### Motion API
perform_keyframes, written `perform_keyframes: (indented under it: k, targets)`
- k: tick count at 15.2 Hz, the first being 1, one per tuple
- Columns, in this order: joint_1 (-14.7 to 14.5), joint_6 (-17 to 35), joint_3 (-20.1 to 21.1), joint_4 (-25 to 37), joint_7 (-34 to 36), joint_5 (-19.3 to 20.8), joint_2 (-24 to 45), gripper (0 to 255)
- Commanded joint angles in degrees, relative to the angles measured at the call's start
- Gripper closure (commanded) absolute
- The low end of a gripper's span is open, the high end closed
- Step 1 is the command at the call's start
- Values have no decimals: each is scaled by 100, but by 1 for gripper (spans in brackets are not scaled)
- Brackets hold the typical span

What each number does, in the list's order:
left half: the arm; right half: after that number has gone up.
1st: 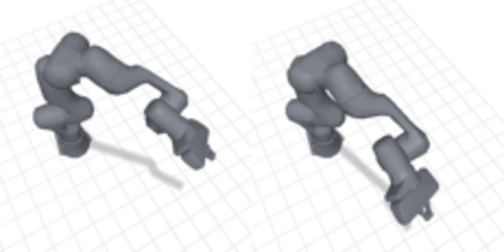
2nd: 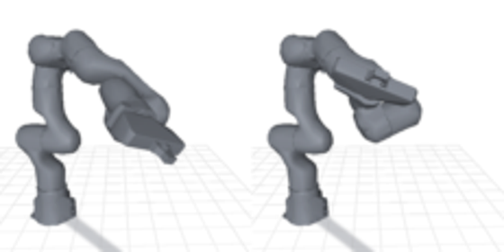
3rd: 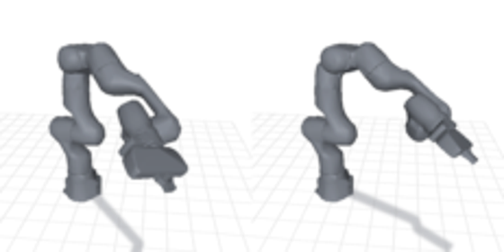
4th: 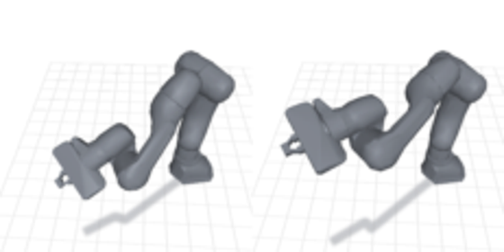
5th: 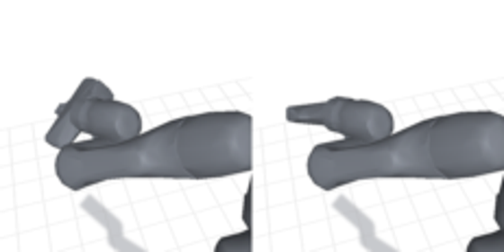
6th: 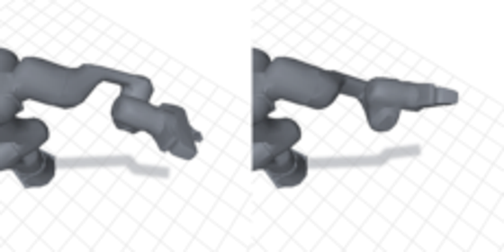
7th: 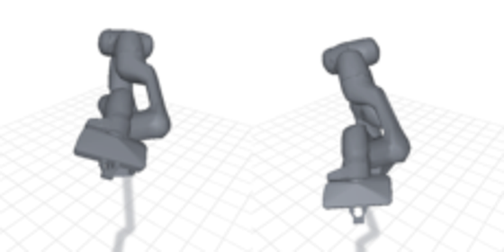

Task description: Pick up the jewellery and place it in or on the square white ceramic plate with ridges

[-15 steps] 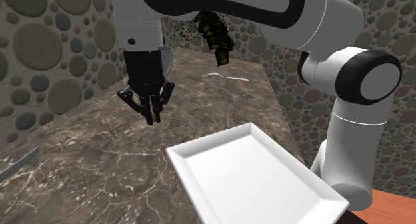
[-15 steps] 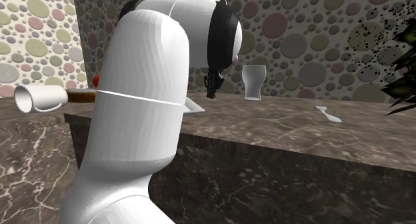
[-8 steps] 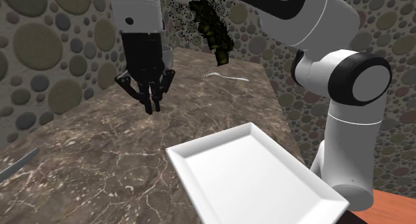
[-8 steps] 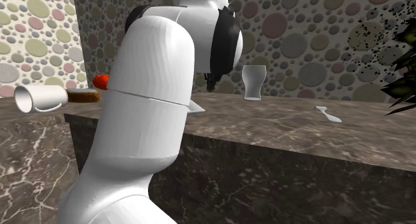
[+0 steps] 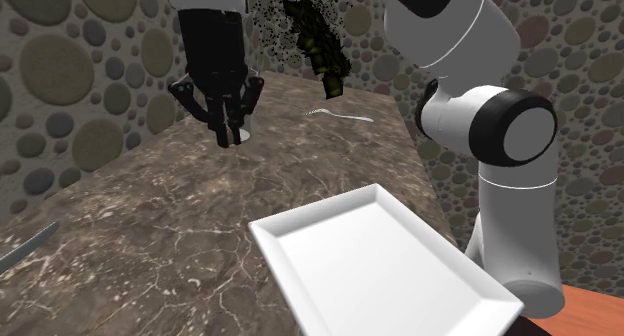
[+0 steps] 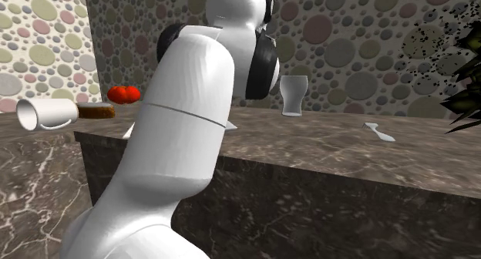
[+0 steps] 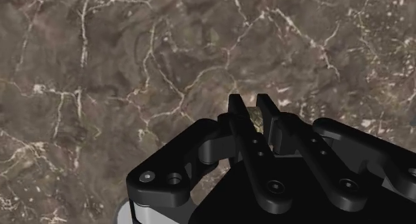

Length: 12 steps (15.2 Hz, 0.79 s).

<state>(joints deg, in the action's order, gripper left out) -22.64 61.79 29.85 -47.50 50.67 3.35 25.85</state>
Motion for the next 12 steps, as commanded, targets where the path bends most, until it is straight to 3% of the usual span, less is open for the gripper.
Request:
perform_keyframes:
  k: [1, 2, 4, 6, 12]
  targets:
    - [-212, -383, -17, 687, 56, 142, 305, 255]
    - [-244, -431, -24, 778, 61, 161, 347, 255]
    - [272, 172, 113, -772, 49, -285, -626, 255]
    - [548, 481, 167, -1714, 3, -625, -1319, 255]
    - [838, 868, 90, -3564, -176, -1471, -2989, 255]
